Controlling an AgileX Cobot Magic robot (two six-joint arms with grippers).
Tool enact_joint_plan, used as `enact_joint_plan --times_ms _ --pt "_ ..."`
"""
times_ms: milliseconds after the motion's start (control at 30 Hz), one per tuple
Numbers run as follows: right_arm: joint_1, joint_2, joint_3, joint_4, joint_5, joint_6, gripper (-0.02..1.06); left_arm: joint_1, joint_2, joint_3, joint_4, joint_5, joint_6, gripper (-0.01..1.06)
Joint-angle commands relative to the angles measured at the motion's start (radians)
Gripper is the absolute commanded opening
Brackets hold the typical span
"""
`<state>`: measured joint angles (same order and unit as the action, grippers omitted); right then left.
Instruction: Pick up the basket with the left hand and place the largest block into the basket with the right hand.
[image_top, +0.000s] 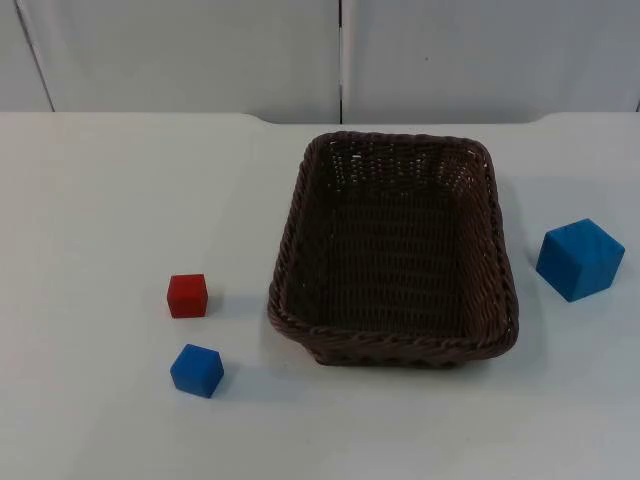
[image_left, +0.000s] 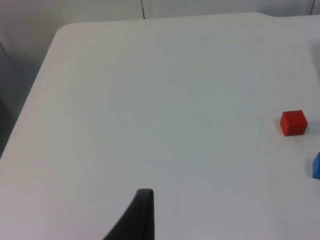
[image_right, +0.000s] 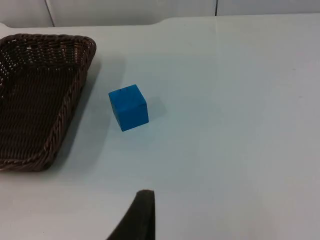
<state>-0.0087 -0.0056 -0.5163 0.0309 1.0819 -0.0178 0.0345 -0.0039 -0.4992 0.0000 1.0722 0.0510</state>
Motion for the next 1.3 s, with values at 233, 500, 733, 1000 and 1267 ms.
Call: enact_joint_plan --times_ms 233,500,733,1000,1267 --pt "-0.002 0.006 0.001 -0.002 -0.004 0.001 0.92 0.002 0.004 -0.042 -0.023 -0.078 -0.008 1.05" --pt "-0.002 0.006 0.001 -0.002 -0.004 0.001 0.92 0.002 0.058 -0.076 -0.063 -0.142 -0.005 1.05" --pt "-0.002 0.006 0.001 -0.002 -0.004 0.001 0.92 0.002 0.082 -0.076 -0.071 -0.155 -0.004 1.05" --pt "-0.002 0.006 0.001 -0.002 -0.004 0.000 0.92 0.002 0.124 -0.076 -0.118 -0.224 0.014 1.05" --pt "-0.002 0.006 0.001 -0.002 -0.004 0.000 0.92 0.002 0.222 -0.076 -0.215 -0.270 0.074 1.05"
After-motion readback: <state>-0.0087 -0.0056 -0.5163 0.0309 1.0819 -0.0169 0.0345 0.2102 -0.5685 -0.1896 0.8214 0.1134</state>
